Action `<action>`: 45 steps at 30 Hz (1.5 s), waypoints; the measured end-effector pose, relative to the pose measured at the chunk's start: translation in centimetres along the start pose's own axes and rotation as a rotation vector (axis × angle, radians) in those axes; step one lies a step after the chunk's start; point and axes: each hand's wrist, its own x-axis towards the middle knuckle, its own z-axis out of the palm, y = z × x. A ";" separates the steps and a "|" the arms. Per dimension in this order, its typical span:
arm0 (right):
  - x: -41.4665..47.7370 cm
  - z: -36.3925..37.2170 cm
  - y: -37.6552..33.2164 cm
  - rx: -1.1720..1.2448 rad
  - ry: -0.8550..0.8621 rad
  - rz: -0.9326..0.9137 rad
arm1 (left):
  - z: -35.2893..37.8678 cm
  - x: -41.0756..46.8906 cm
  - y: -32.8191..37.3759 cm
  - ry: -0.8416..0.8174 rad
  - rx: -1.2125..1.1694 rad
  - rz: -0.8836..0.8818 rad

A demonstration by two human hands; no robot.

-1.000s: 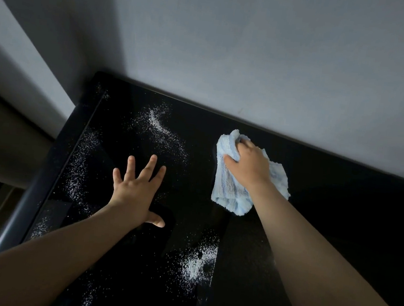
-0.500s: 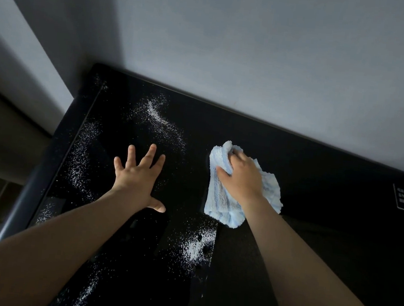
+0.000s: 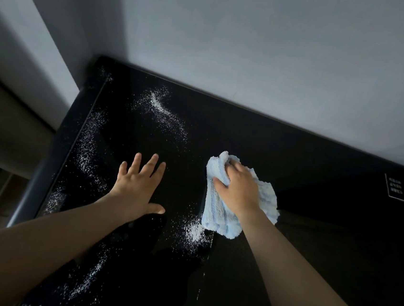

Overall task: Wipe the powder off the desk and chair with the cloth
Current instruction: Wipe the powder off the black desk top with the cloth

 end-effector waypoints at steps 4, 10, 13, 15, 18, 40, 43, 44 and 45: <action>-1.5 0.4 -0.3 0.005 -0.010 0.014 | 2.0 -3.1 -0.3 -0.052 0.002 0.036; -4.4 0.8 -1.0 0.010 -0.021 0.034 | 4.8 -6.2 -0.2 -0.117 0.013 0.020; -5.9 1.0 -1.4 0.015 -0.020 0.035 | 5.6 -6.8 -0.3 -0.116 0.038 0.022; -6.8 1.1 -1.6 0.012 -0.015 0.035 | 5.7 -6.7 -0.3 -0.105 0.033 0.022; -8.5 1.4 -2.0 0.000 -0.002 0.043 | 5.7 -6.7 -0.2 -0.102 0.031 0.024; -17.8 3.1 -4.1 0.070 -0.012 0.123 | 5.2 -6.6 0.4 -0.082 0.036 -0.007; -19.3 3.4 -4.4 0.080 -0.030 0.132 | 5.1 -6.7 0.4 -0.079 0.020 -0.007; -19.8 3.5 -4.5 0.077 -0.039 0.135 | 5.1 -6.8 0.4 -0.074 0.014 -0.005; -20.3 3.6 -4.6 0.075 -0.043 0.136 | 5.2 -6.8 0.4 -0.070 0.010 -0.004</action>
